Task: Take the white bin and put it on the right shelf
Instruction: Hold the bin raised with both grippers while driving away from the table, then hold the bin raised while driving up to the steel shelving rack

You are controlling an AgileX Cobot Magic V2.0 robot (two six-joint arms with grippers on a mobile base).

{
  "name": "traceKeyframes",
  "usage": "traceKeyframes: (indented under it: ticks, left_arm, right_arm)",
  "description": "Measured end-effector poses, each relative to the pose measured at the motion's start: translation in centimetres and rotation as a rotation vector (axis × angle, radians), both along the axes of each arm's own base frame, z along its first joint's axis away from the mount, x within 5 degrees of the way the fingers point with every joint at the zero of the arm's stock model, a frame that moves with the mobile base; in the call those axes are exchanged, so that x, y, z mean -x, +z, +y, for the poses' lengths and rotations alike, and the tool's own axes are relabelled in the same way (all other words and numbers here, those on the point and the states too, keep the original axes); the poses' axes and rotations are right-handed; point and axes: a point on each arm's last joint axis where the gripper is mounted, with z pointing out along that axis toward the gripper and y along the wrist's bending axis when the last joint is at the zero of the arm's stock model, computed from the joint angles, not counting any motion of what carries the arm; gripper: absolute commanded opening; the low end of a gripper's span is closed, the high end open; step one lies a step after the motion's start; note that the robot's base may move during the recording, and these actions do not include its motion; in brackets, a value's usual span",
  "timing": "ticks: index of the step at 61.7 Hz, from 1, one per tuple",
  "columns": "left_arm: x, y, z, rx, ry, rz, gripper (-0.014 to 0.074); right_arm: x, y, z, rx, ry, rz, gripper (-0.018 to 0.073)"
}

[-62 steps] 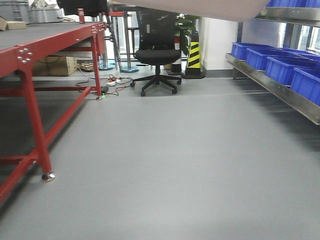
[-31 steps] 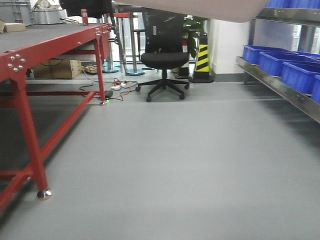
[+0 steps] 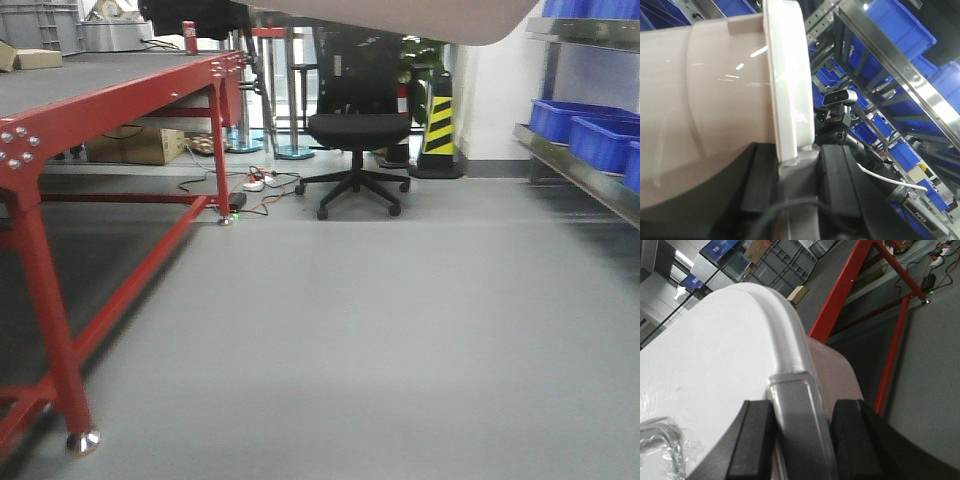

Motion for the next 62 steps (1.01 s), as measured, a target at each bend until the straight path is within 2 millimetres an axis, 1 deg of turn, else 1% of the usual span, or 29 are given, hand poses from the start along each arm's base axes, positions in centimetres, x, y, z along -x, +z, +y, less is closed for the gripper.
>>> traceKeyframes:
  ticks: [62]
  left_arm:
    - [0.05, 0.09, -0.01, 0.004, -0.005, -0.002, -0.0117]
  right_arm:
    - [-0.05, -0.04, 0.09, 0.006, -0.004, 0.002, 0.0055]
